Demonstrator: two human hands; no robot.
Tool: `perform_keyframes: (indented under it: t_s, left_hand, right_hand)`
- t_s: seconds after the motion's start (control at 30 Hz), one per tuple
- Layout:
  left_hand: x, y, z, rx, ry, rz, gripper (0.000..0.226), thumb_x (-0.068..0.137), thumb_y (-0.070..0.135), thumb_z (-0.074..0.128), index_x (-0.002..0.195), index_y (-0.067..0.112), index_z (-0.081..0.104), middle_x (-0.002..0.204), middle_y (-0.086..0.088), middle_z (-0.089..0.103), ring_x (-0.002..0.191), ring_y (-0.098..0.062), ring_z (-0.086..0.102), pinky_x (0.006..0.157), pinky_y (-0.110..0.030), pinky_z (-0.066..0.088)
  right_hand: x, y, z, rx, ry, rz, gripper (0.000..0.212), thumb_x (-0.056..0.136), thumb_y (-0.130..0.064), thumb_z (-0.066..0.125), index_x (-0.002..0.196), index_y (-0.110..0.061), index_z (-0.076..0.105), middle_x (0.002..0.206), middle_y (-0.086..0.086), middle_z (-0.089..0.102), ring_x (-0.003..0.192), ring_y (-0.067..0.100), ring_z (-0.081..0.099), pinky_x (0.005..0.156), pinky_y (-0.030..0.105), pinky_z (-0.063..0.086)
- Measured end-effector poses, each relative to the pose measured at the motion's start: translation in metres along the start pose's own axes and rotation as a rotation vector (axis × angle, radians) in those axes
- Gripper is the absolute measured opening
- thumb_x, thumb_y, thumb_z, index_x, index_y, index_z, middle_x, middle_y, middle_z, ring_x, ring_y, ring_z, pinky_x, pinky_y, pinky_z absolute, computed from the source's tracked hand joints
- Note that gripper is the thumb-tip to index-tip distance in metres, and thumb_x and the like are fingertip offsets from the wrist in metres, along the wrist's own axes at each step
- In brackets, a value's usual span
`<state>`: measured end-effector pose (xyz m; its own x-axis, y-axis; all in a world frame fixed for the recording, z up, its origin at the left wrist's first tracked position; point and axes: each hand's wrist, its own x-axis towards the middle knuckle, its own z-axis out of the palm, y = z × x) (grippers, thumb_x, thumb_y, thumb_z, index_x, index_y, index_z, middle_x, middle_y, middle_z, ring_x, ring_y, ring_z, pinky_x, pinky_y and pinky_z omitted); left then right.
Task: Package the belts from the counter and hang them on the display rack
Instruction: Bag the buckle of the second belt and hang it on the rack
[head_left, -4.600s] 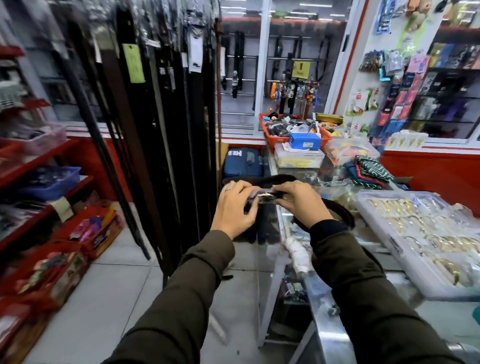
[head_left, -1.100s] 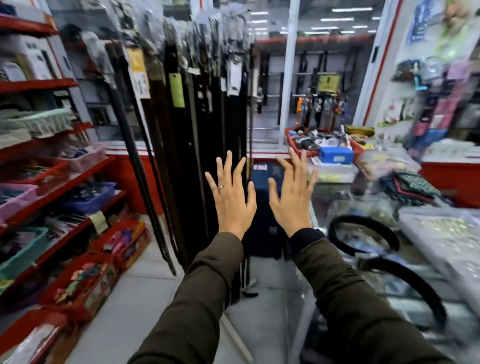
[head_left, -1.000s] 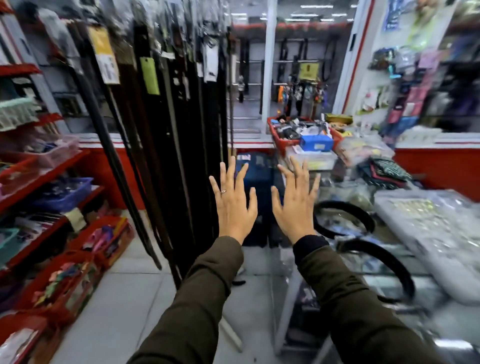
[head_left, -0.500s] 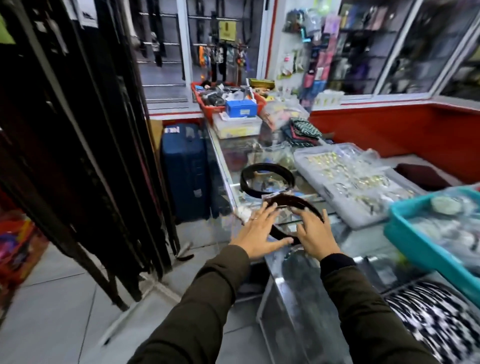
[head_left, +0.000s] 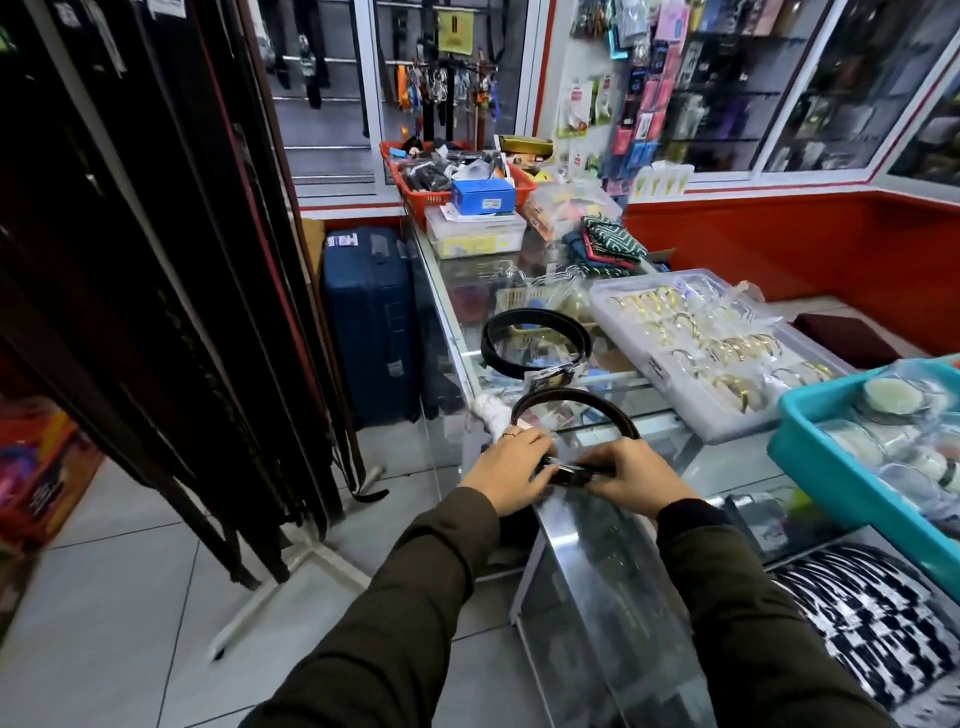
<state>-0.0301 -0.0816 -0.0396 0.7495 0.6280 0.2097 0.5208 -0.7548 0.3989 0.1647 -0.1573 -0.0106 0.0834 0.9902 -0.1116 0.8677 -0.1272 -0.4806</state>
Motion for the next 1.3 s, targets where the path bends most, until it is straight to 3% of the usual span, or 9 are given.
perform_keyframes:
  t_s: [0.17,0.27,0.47,0.53,0.63,0.83,0.97,1.17,1.3]
  left_hand:
    - [-0.028,-0.032,-0.01,-0.067,0.284,-0.032,0.029,0.104,0.026,0.048,0.126,0.01,0.059,0.133,-0.008,0.052,0.124,-0.025,0.049,0.107,-0.038,0.043]
    - [-0.04,-0.045,-0.022,-0.299,0.47,-0.252,0.042,0.103,0.03,0.054,0.143,0.016,0.048,0.147,-0.006,0.04,0.134,-0.019,0.042,0.115,-0.029,0.034]
    - [-0.051,-0.063,-0.064,-0.963,0.795,-0.743,0.044,0.089,0.033,0.077,0.123,0.021,0.052,0.121,-0.007,0.061,0.091,-0.011,0.068,0.076,-0.027,0.058]
    - [-0.054,-0.07,-0.081,-1.259,0.82,-0.781,0.043,0.089,0.027,0.078,0.123,0.01,0.058,0.118,-0.012,0.067,0.091,-0.021,0.072,0.071,-0.028,0.063]
    - [-0.064,-0.075,-0.105,-1.477,0.827,-0.733,0.028,0.091,0.027,0.075,0.109,0.007,0.071,0.101,-0.009,0.076,0.081,-0.016,0.074,0.066,-0.024,0.063]
    - [-0.085,-0.086,-0.141,-1.193,0.864,-0.677,0.035,0.092,0.018,0.074,0.123,0.002,0.07,0.107,-0.009,0.076,0.092,-0.011,0.072,0.068,-0.018,0.059]
    - [-0.089,-0.091,-0.167,-1.026,0.938,-0.651,0.034,0.095,0.015,0.07,0.124,-0.003,0.068,0.113,-0.017,0.074,0.1,-0.017,0.069,0.078,-0.02,0.056]
    - [-0.097,-0.092,-0.21,-1.064,1.084,-0.53,0.029,0.095,0.005,0.068,0.122,-0.005,0.066,0.102,-0.013,0.074,0.084,-0.012,0.075,0.077,-0.025,0.064]
    - [-0.106,-0.096,-0.244,-1.013,1.221,-0.461,0.024,0.089,0.008,0.077,0.112,0.001,0.075,0.098,-0.008,0.08,0.093,-0.017,0.078,0.081,-0.029,0.064]
  right_hand:
    - [0.022,-0.032,0.013,0.318,-0.054,-0.046,0.03,0.074,-0.009,0.086,0.103,-0.007,0.078,0.096,0.006,0.081,0.091,0.014,0.076,0.089,0.035,0.058]
    - [0.039,-0.06,0.02,0.468,-0.004,-0.074,0.033,0.07,-0.015,0.09,0.1,-0.007,0.078,0.095,0.005,0.081,0.091,0.012,0.077,0.084,0.03,0.06]
    - [0.067,-0.128,0.027,0.697,0.031,-0.216,0.023,0.071,-0.014,0.09,0.085,-0.024,0.074,0.08,-0.006,0.079,0.083,0.004,0.075,0.073,0.014,0.057]
    - [0.073,-0.148,0.028,0.792,0.014,-0.261,0.022,0.072,-0.009,0.088,0.086,-0.022,0.076,0.078,-0.004,0.08,0.079,0.005,0.076,0.072,0.014,0.057]
    - [0.08,-0.173,0.032,0.932,-0.014,-0.296,0.021,0.074,-0.007,0.086,0.09,-0.016,0.076,0.079,-0.003,0.081,0.078,0.006,0.077,0.071,0.014,0.057]
    - [0.097,-0.209,0.04,0.93,-0.033,-0.368,0.022,0.076,-0.023,0.087,0.097,-0.022,0.079,0.093,-0.003,0.082,0.092,0.011,0.076,0.078,0.018,0.057]
    - [0.106,-0.229,0.044,0.737,0.113,-0.49,0.027,0.08,-0.04,0.082,0.104,-0.046,0.07,0.106,-0.012,0.065,0.093,0.009,0.067,0.082,0.022,0.055]
    - [0.121,-0.269,0.029,0.863,0.018,-0.624,0.016,0.083,-0.027,0.08,0.099,-0.029,0.081,0.099,-0.001,0.081,0.1,0.015,0.075,0.093,0.04,0.059]
    - [0.127,-0.312,0.014,0.98,-0.015,-0.663,0.016,0.082,-0.022,0.081,0.093,-0.033,0.078,0.096,0.004,0.08,0.095,0.021,0.077,0.081,0.035,0.063]
